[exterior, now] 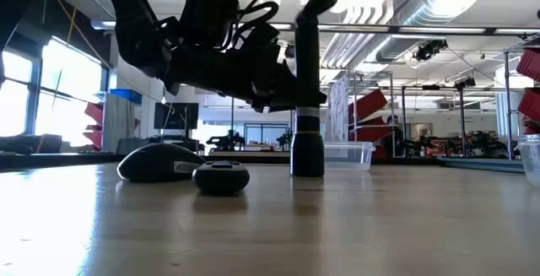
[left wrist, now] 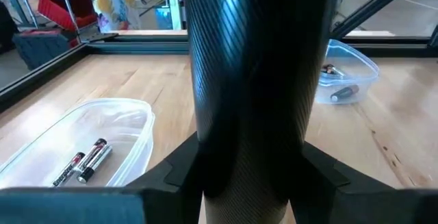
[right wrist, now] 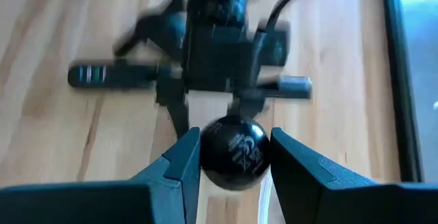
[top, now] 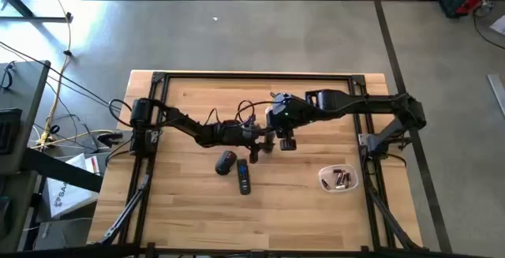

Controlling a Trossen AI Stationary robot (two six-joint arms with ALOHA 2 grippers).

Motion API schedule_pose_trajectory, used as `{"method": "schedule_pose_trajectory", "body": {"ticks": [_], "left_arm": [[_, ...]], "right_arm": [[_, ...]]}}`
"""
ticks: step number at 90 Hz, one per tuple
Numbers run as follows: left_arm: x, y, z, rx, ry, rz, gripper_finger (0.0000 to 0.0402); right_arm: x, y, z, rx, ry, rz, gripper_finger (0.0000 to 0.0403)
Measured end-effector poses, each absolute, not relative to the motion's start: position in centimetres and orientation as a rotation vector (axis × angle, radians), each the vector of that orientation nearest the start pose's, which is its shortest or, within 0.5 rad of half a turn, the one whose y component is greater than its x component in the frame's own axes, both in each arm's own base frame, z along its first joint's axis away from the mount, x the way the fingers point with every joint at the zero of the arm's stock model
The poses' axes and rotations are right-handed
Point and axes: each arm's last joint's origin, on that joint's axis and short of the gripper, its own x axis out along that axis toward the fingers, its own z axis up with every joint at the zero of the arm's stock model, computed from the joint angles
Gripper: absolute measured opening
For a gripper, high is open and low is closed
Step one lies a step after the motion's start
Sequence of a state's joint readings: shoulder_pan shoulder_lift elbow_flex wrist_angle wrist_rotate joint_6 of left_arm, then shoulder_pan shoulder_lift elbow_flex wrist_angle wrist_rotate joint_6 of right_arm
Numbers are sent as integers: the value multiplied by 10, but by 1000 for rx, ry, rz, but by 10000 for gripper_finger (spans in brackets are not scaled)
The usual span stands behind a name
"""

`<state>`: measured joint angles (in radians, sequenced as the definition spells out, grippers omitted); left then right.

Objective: Insert battery
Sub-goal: Close the flashlight using its cover

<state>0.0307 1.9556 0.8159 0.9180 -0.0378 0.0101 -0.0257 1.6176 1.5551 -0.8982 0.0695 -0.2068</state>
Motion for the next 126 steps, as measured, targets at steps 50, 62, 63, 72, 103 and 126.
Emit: {"method": "schedule_pose_trajectory", "body": {"ticks": [50,62,63,72,103,126], "left_arm": [[370,12,129,18,216,73,156],[369,12,132,20,213,74,159],[369,12,133,22,212,74,159],[368,12,141,30,201,73,160],[365,12,166,47,110,65,163],[366,12,172,53,68,19,134]], "right_arm": [[340,-10,328,-208,986,29,109],[340,-10,327,-198,990,25,108],[340,-10,327,-198,991,25,108],[339,-10,327,-196,997,28,107],[340,-10,326,-208,992,46,107],[341,-9,326,-252,984,80,106]]}}
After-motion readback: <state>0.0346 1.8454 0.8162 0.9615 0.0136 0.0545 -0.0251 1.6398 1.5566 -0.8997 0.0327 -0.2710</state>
